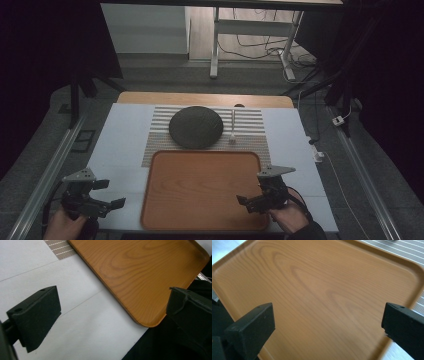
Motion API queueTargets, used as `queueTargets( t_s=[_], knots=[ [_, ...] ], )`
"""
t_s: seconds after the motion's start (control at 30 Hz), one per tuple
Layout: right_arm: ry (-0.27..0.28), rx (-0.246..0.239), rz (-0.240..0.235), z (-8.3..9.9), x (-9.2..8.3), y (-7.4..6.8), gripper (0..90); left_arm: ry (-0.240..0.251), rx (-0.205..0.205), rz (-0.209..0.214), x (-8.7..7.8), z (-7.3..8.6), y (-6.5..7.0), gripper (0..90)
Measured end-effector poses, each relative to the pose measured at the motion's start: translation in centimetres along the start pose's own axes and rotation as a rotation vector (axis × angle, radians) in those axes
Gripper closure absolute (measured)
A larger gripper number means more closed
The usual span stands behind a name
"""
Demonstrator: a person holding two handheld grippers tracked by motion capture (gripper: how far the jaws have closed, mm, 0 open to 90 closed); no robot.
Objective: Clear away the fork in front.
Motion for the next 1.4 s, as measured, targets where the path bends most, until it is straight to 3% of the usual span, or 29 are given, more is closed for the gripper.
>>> queueTargets(
  t_s=[0.43, 1.13, 1.4],
  knots=[
    [-0.032, -0.059, 0.0, -1.1, 2.3, -0.4, 0.0, -0.006, -0.001, 0.001, 0.1, 0.0, 0.0, 0.0],
    [-0.082, -0.259, 0.139, -3.6, 6.2, -0.9, 0.0, -0.012, -0.003, 0.004, 0.1, 0.0, -0.1, 0.0],
    [-0.098, -0.312, 0.2, -4.6, 7.6, -0.7, 0.0, -0.012, -0.004, 0.005, 0.1, 0.0, -0.1, 0.0]
  ],
)
Point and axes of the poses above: each handheld gripper's, and its own axes: x roughly forward along the jaws, z roughly out of its underside, y roughly to its right, the point moved 1 cm from there along x, roughly forward along the jaws, and after that the axes turned 11 degrees about z, right-handed, at the moved point
